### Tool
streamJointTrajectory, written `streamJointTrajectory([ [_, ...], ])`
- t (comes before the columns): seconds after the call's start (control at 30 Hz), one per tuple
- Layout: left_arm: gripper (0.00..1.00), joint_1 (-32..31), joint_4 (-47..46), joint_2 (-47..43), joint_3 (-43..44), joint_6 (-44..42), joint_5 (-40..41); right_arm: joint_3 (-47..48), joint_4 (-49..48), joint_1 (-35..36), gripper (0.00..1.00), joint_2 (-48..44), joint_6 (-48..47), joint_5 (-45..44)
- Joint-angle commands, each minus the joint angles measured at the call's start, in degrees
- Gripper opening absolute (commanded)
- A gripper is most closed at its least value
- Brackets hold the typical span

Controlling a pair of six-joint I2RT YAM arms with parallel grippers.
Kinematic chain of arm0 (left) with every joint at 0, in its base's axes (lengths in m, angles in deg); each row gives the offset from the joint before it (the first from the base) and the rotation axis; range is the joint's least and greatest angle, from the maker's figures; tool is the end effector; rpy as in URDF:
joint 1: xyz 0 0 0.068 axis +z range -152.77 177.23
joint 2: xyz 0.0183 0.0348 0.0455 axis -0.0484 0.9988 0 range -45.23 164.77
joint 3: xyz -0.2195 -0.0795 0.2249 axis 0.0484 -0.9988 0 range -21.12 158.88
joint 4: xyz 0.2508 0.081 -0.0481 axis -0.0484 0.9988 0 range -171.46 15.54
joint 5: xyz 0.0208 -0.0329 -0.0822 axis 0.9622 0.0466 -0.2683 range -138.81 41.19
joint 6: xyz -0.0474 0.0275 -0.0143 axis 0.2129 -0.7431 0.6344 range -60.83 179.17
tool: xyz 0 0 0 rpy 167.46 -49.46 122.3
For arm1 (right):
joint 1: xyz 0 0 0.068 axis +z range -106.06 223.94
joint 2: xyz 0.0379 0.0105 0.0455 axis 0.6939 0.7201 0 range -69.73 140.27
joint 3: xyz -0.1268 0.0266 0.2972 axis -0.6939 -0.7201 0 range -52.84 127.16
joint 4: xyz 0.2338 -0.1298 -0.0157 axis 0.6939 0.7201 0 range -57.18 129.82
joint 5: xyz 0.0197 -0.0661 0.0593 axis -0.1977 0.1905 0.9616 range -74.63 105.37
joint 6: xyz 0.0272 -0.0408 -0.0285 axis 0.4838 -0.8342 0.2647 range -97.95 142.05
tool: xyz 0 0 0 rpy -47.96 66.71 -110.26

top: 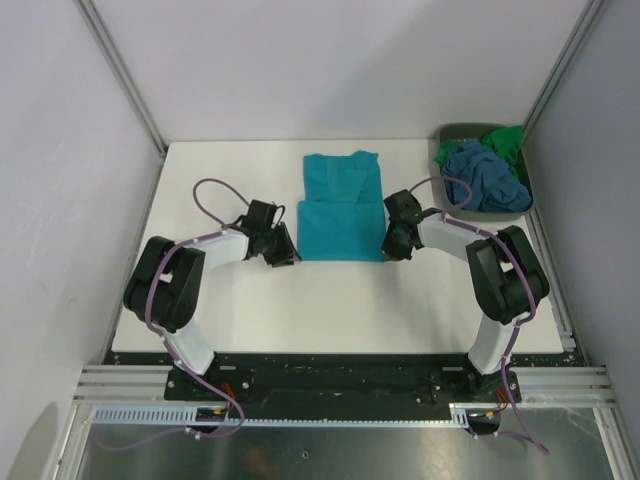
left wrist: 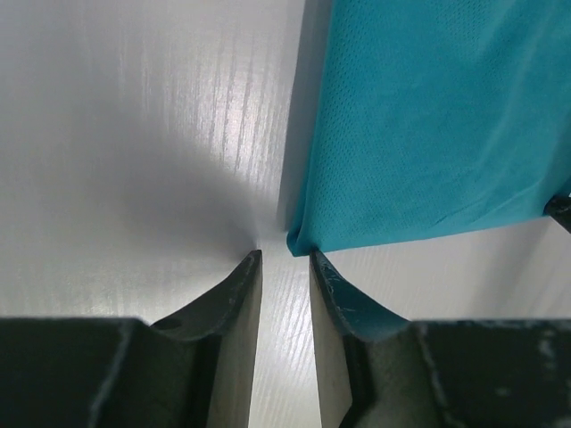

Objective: Fold and stack the t-shirts
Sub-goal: Grab one side of the 2/3 rectangular tshirt with both arms, then fold the long partially folded tshirt into a neat square

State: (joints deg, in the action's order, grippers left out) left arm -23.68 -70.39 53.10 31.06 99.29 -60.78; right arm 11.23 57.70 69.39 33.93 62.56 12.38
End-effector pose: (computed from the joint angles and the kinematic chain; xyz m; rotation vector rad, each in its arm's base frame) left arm 0.3191 -0.1308 0.1921 -0.3658 2.6562 -0.6423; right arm 0.3406 0.1597 0.2046 0.3731 2.7009 0.2765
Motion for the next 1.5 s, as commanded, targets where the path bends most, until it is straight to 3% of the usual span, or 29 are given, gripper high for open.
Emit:
streamJointTrajectory([
  [0.0, 0.33, -0.87, -2.05, 0.88, 0.80, 1.50, 1.59, -0.87, 0.47, 0.39, 0.00, -1.33, -0.15, -0.80],
  [0.37, 0.30, -1.28, -2.53, 2.75, 2.10, 2.43, 2.00, -0.86, 0.53, 0.20, 0.00, -1.52, -0.48, -0.58],
  [0.47, 0.24, -1.62, -2.52, 3.08, 2.22, 2.70, 2.33, -0.86, 0.56, 0.13, 0.00, -1.58, -0.67, -0.40],
  [0.67, 0.02, -2.83, -2.54, 2.97, 2.60, 2.50, 2.17, -0.83, 1.04, 0.12, 0.00, -2.14, -1.60, -0.36],
  [0.8, 0.00, -3.34, -2.53, 0.39, 0.99, 2.64, 1.93, -1.25, 2.05, 0.39, 0.00, -3.74, -2.39, -0.09],
  [1.17, 0.00, -7.94, -2.42, -21.09, -16.23, 6.88, 3.21, -16.34, 1.57, 6.66, 0.00, -20.42, 2.82, 0.14],
  [1.33, 0.00, -11.93, -0.94, -36.70, -25.71, 12.02, 3.92, -21.72, 6.49, 13.13, 0.00, -31.65, 9.25, -2.78],
  [1.47, 0.00, -15.06, 2.95, -46.17, -28.20, 14.50, 5.83, -22.97, 11.72, 19.18, 0.00, -39.70, 14.22, -6.35],
])
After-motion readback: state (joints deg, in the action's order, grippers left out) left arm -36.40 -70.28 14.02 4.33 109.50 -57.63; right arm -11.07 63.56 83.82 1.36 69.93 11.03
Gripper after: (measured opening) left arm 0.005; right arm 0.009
